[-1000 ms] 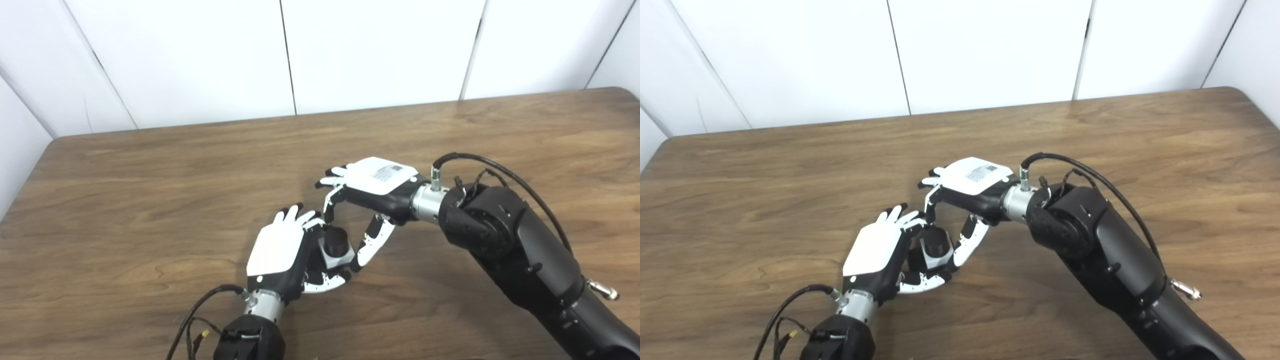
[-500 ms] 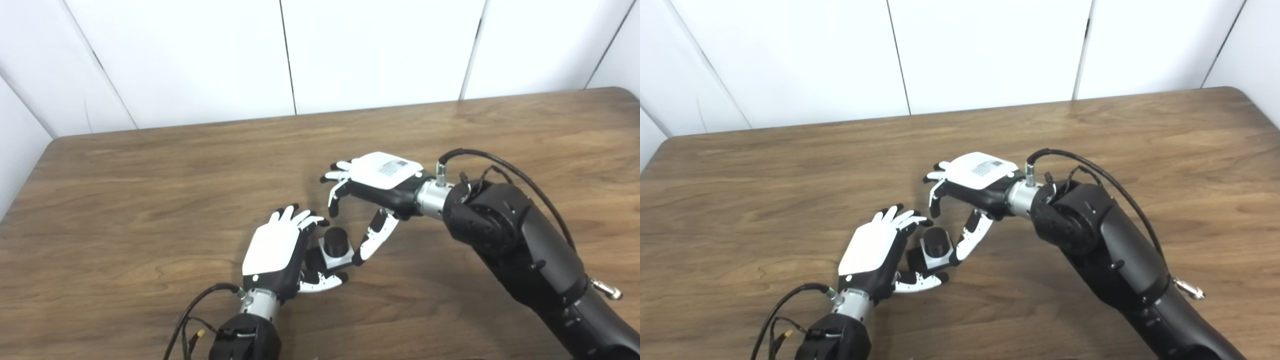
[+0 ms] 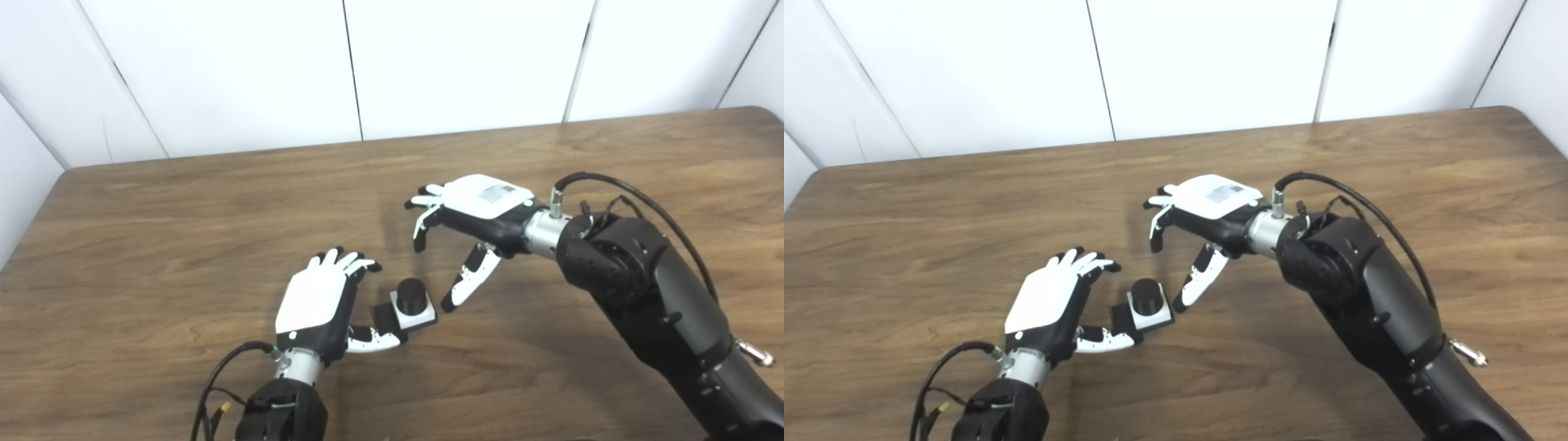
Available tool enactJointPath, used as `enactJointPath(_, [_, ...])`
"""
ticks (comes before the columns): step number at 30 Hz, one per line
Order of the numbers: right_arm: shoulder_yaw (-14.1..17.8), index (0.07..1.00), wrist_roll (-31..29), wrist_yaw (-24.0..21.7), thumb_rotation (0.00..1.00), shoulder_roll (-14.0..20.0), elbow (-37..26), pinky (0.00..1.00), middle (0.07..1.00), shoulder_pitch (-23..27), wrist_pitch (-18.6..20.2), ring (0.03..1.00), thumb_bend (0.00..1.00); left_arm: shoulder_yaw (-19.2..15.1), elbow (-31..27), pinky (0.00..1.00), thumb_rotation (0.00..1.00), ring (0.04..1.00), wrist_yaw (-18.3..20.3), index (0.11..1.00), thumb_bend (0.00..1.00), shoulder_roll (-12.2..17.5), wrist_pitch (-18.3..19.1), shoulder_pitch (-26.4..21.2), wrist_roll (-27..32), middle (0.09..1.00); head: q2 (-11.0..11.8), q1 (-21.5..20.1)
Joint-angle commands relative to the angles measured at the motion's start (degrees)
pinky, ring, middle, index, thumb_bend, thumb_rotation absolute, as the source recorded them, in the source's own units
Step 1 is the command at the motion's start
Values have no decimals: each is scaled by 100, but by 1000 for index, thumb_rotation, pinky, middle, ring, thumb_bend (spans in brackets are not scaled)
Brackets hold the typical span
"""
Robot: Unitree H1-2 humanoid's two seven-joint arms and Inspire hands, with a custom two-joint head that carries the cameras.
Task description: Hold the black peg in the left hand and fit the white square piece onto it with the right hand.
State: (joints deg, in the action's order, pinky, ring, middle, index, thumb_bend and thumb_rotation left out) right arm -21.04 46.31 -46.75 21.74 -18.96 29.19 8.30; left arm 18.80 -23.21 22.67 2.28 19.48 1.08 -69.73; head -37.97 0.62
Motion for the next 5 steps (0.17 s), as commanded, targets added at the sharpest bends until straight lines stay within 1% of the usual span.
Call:
enactJointPath(1, [151, 669, -53, 176, 407, 104, -107, 984, 950, 142, 16, 1000, 994, -74, -314, 1000, 375, 994, 20, 799, 921, 7, -9, -175, -96, 923, -1, 4])
enactJointPath(5, [267, 675, -82, 164, 422, 197, -134, 970, 949, 109, 61, 1000, 994, -234, -374, 1000, 382, 993, 42, 796, 939, 37, -21, -177, 13, 921, -1, 4])
